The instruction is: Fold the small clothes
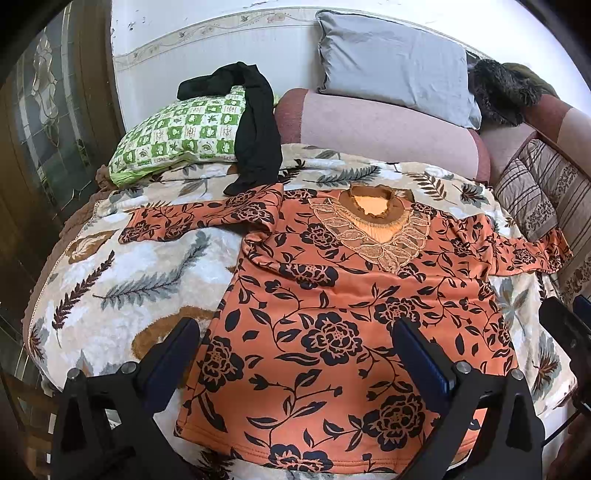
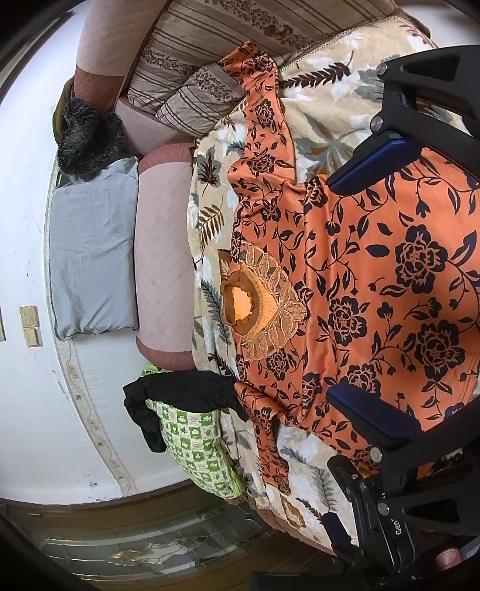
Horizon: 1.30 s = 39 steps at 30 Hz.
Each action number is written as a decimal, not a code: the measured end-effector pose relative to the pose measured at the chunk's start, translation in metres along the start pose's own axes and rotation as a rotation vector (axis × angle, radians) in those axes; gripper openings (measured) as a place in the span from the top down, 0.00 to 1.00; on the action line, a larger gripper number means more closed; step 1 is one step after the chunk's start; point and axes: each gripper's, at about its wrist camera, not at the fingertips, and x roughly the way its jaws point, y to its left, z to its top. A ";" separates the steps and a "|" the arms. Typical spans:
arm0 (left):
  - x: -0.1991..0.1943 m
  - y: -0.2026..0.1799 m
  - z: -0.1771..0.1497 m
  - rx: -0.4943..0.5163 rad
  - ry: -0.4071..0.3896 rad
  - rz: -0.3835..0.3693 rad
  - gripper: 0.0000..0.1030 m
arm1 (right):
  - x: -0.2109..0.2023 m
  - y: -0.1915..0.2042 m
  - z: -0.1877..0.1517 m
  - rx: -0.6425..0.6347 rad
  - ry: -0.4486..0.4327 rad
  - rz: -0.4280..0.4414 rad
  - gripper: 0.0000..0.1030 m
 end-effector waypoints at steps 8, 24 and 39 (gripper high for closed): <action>0.001 -0.001 -0.001 0.001 0.000 0.002 0.00 | 0.002 0.000 -0.001 0.001 0.002 0.002 0.00; 0.021 0.003 -0.006 -0.003 0.046 0.000 0.00 | 0.021 -0.020 -0.006 0.066 0.075 0.070 0.00; 0.122 -0.025 -0.039 0.135 0.274 0.065 0.00 | 0.123 -0.347 -0.037 1.072 0.049 0.291 0.03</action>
